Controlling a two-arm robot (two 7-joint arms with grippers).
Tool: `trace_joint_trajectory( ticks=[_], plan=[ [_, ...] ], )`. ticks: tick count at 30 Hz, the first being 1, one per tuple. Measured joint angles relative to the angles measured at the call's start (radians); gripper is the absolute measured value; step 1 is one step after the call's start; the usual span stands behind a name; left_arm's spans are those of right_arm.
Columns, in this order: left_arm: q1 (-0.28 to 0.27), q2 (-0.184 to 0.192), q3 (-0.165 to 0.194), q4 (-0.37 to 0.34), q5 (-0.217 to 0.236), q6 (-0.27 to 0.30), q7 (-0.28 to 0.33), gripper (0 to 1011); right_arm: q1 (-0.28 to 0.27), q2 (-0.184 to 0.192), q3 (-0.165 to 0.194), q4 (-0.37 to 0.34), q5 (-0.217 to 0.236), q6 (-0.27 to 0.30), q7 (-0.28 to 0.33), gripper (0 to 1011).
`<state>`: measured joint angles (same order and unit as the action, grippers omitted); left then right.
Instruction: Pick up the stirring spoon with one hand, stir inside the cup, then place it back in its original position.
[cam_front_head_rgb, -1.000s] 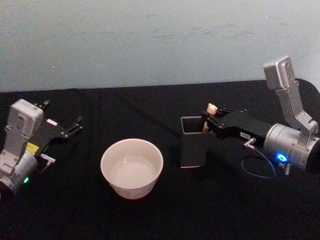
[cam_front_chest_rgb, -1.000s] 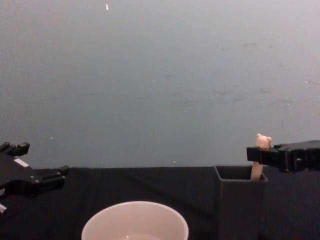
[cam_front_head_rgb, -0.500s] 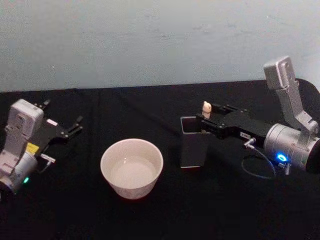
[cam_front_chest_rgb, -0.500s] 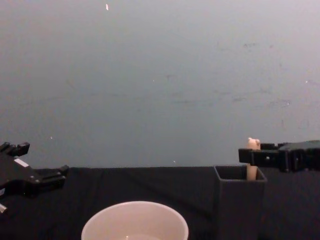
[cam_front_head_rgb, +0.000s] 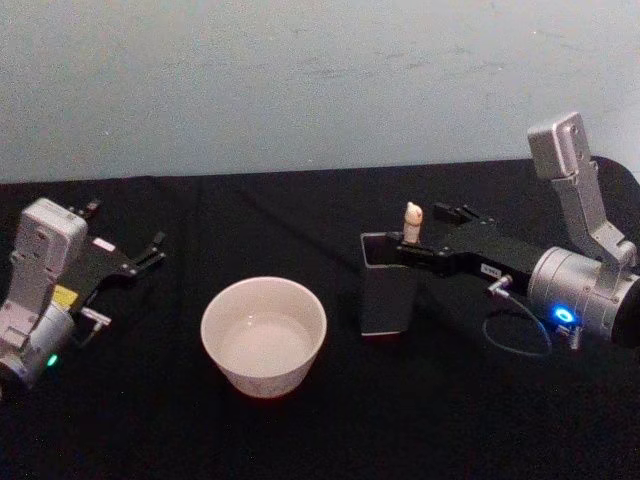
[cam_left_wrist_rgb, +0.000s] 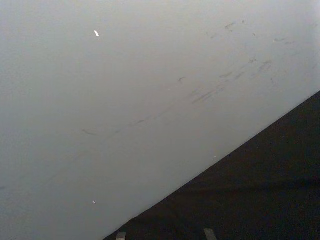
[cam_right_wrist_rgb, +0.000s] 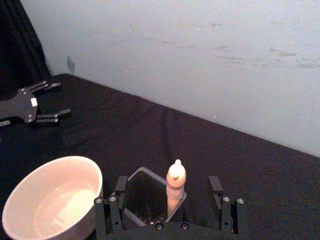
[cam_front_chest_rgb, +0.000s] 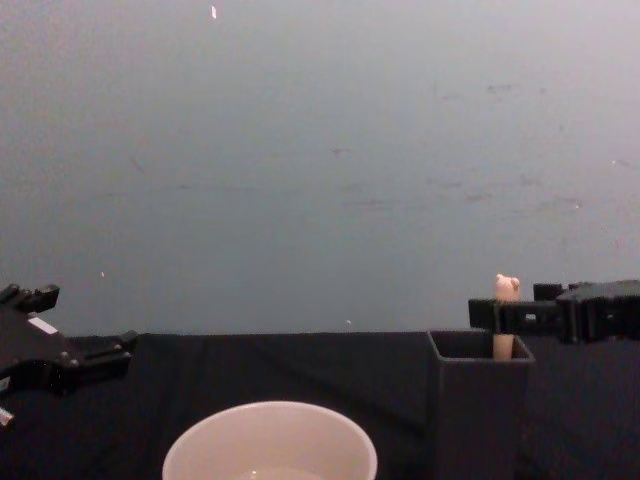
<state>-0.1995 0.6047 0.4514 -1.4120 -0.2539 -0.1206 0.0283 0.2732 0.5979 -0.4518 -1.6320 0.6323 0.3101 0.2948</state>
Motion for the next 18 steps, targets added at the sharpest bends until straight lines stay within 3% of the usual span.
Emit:
trace_joint_trajectory(
  ticks=[7, 11, 15, 18],
  plan=[
    [0.000, 0.000, 0.000, 0.000, 0.000, 0.000, 0.000, 1001, -0.026, -0.015, 0.024, -0.017, -0.033, -0.044, -0.019, 1003],
    [0.000, 0.000, 0.000, 0.000, 0.000, 0.000, 0.000, 1001, -0.055, -0.037, 0.055, -0.040, -0.068, -0.113, -0.061, 1002],
    [0.000, 0.000, 0.000, 0.000, 0.000, 0.000, 0.000, 1001, -0.085, -0.073, 0.094, -0.057, -0.100, -0.182, -0.134, 1002],
    [0.000, 0.000, 0.000, 0.000, 0.000, 0.000, 0.000, 1001, -0.109, -0.121, 0.134, -0.064, -0.144, -0.240, -0.232, 1003]
  ],
)
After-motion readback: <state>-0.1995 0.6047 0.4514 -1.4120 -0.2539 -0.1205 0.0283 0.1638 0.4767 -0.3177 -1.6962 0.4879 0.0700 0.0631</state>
